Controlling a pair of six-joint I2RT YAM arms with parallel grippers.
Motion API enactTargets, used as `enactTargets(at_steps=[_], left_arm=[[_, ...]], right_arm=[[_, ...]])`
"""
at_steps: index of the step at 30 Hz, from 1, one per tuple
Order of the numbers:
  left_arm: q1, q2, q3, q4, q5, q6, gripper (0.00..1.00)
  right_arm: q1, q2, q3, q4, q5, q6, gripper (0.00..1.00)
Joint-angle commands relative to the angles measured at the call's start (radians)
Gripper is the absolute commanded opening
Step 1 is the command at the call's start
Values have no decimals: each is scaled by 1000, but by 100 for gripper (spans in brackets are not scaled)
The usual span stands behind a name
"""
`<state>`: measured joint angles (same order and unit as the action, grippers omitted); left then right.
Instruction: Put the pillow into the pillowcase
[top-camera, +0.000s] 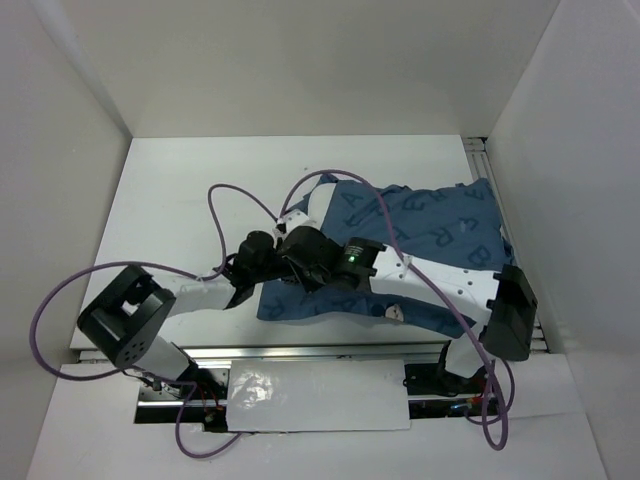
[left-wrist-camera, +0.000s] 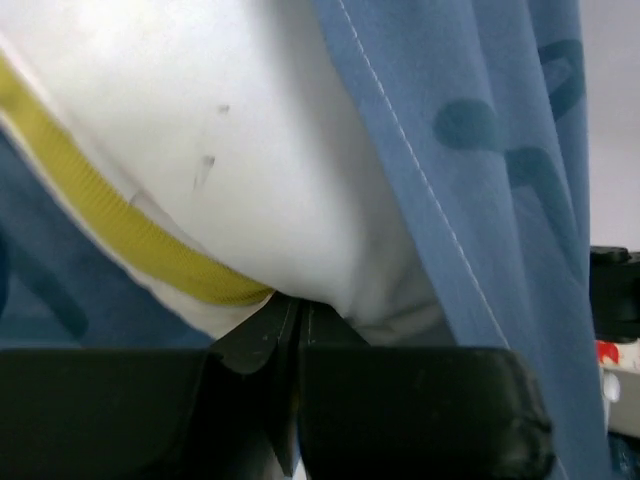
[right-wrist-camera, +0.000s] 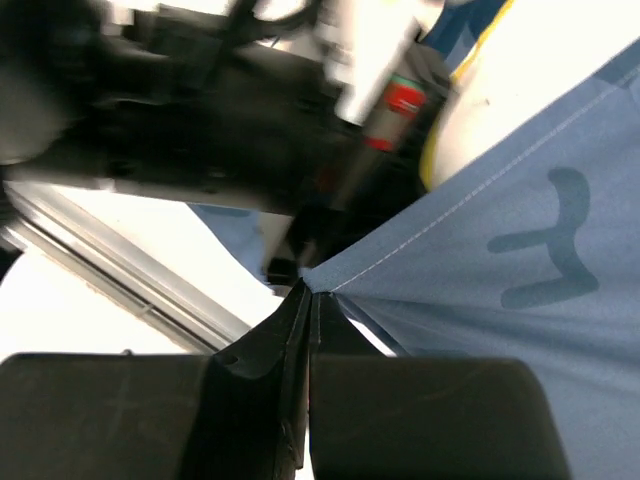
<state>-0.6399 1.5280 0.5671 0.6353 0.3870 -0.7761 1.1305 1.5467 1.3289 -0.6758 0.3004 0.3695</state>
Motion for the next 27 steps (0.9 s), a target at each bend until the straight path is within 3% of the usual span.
enactTargets(at_steps=[1,3,4,7,8,9,10,12,13,14,16,17,18,21,27], left_arm=[[-35,-112,31,-125,-101,9,11],[-35,-176,31,-256,-189,20,14],[-35,-198,31,-378,-283,20,17],[-35,-284,21,-538,-426,-6,30],[-35,-304,20,-636,-459,-24,37],[-35,-322,20,-678,-482,-25,37],[-35,-341,20,-710,-499,-34,48],[-35,-388,20,-765,-517,-46,54],[-35,-402,20,-798,-517,-46,63],[-35,-423,20,-798,-517,-55,73],[-35,-433,30,-819,-539,-67,92],[-35,-433,30,-830,-548,-68,97],[-26,-424,43,-844,-548,-77,99],[-26,-414,68,-875,-568,-77,99],[-17,-442,59,-901,-588,-86,99]], right_arm=[[-6,-75,-29,111,-63,35,0],[-6,-111,-91,88,-63,46,8],[-6,-126,-112,72,-63,55,14],[-6,-177,-152,13,-75,55,29],[-6,-186,-152,1,-66,65,40],[-6,-197,-152,-8,-66,65,40],[-6,-197,-142,-8,-66,65,58],[-6,-177,-110,-8,-11,42,75],[-6,-160,-70,1,17,42,93],[-6,-140,-44,1,55,42,100],[-20,-6,50,-20,301,144,100],[-38,-5,88,-21,302,195,100],[-55,82,125,-46,378,216,100],[-155,246,248,-67,396,307,100],[-239,440,400,-240,445,384,100]])
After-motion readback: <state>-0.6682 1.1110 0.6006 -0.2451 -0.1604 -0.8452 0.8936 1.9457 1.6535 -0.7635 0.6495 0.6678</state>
